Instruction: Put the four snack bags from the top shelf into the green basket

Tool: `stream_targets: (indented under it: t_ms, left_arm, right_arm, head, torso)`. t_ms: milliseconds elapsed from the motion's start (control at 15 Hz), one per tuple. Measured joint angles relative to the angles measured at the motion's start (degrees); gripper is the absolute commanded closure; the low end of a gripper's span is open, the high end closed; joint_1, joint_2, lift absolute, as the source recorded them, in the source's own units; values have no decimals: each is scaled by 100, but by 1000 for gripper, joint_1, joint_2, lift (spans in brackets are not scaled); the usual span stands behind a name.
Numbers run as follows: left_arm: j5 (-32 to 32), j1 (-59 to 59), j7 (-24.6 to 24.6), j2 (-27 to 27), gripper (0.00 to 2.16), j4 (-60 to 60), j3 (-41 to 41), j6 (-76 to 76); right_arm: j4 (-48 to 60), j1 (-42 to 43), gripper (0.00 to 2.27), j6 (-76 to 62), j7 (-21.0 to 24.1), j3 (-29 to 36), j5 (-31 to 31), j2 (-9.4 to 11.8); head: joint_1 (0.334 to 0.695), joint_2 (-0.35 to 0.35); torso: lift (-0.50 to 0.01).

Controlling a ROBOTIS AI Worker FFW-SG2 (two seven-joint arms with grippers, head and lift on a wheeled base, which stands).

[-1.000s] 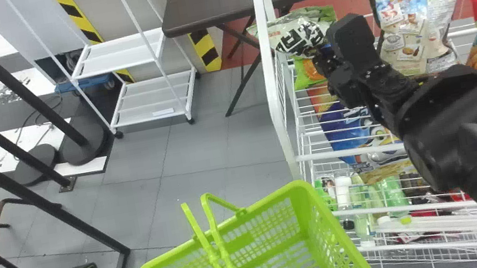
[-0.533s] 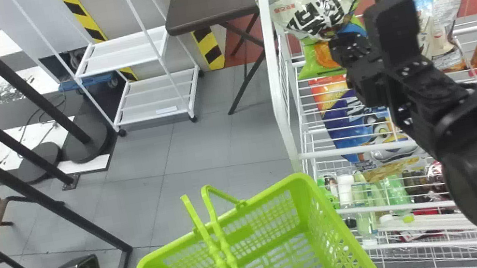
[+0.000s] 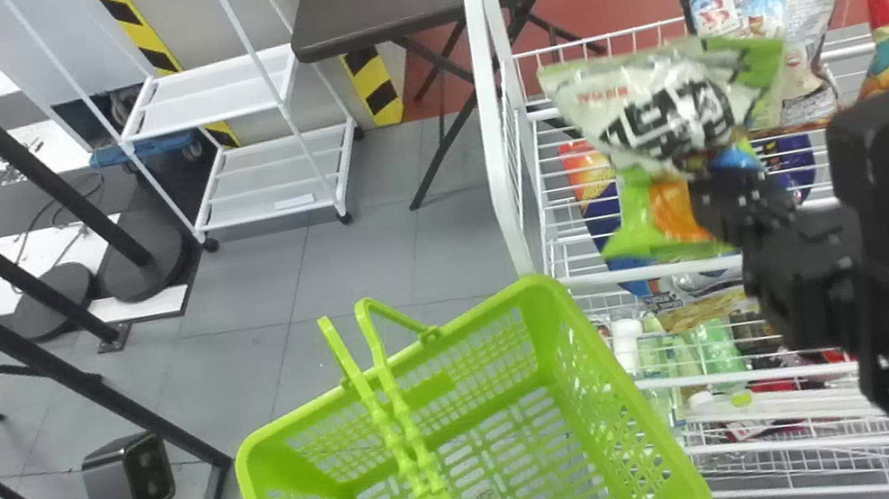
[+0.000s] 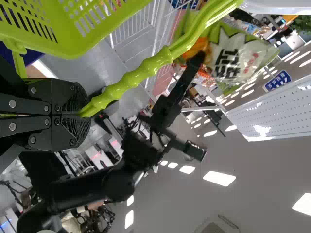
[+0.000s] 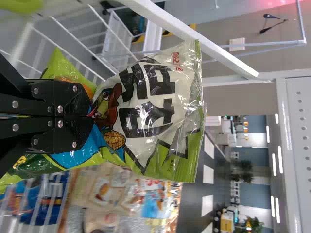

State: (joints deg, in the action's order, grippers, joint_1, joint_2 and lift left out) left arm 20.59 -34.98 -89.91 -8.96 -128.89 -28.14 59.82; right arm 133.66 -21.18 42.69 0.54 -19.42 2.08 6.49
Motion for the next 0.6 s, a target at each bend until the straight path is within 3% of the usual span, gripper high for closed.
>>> stream_targets:
  t_ms: [267, 600]
  left_arm:
    - [-20, 26, 0, -2, 2148, -18, 66, 42]
    - [-23, 46, 0, 0, 2148, -28, 147, 60]
  right_arm:
    - [856, -507, 2246, 1107, -183, -328, 398, 353]
    - [1009, -142, 2246, 2594, -252, -762, 1253, 400]
  head:
    - [695, 321]
    - [695, 350]
  torso:
    - [-6]
    - [-6]
